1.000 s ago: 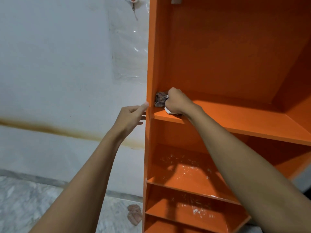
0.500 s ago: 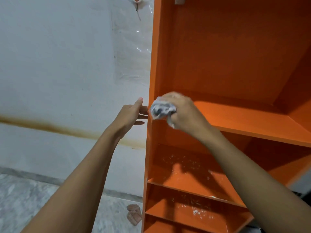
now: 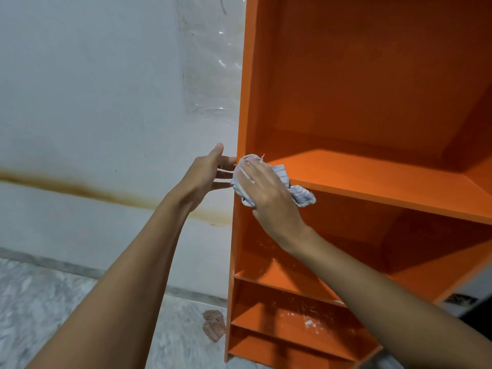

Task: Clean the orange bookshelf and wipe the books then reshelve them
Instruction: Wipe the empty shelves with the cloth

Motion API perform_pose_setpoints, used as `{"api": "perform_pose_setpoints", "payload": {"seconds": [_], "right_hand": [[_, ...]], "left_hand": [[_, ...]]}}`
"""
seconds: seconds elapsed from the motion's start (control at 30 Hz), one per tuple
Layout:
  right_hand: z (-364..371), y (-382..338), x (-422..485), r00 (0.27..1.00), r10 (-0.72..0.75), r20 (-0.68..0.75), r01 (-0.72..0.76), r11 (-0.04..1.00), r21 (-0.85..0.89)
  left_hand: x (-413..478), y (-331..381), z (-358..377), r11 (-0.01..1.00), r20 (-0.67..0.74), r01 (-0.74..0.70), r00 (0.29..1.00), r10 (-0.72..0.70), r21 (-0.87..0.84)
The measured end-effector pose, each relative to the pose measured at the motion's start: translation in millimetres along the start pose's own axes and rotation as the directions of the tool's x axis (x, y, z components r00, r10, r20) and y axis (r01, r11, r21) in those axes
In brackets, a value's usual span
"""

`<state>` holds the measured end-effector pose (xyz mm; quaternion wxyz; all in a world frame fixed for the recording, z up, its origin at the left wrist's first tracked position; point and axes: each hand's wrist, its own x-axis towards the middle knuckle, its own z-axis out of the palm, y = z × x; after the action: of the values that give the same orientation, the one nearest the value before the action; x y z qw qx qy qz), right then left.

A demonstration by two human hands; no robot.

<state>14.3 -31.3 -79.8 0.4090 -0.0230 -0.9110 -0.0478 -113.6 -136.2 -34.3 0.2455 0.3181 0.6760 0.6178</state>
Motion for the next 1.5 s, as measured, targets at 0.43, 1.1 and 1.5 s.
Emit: {"api": "perform_pose_setpoints", "payload": {"seconds": [0.43, 1.1, 1.5], "right_hand": [[38.4, 10.2, -70.8, 0.984, -0.045, 0.172, -0.005, 0.960, 0.281], [2.1, 5.8, 6.8, 0.969, -0.214, 0.122, 0.234, 0.954, -0.187], [14.6, 85.1, -137.8, 0.512, 0.627, 0.587, -0.858, 0.334, 0.391]], "left_hand": [[-4.4, -16.1, 4.9, 1.000, -0.031, 0.006, 1.000, -0.006, -0.021], [2.2, -34.4, 13.2, 0.993, -0.012, -0.091, 0.996, 0.092, 0.072], [-20.2, -133.7, 65.6, 0.989, -0.329, 0.026, 0.944, 0.025, 0.148]]}}
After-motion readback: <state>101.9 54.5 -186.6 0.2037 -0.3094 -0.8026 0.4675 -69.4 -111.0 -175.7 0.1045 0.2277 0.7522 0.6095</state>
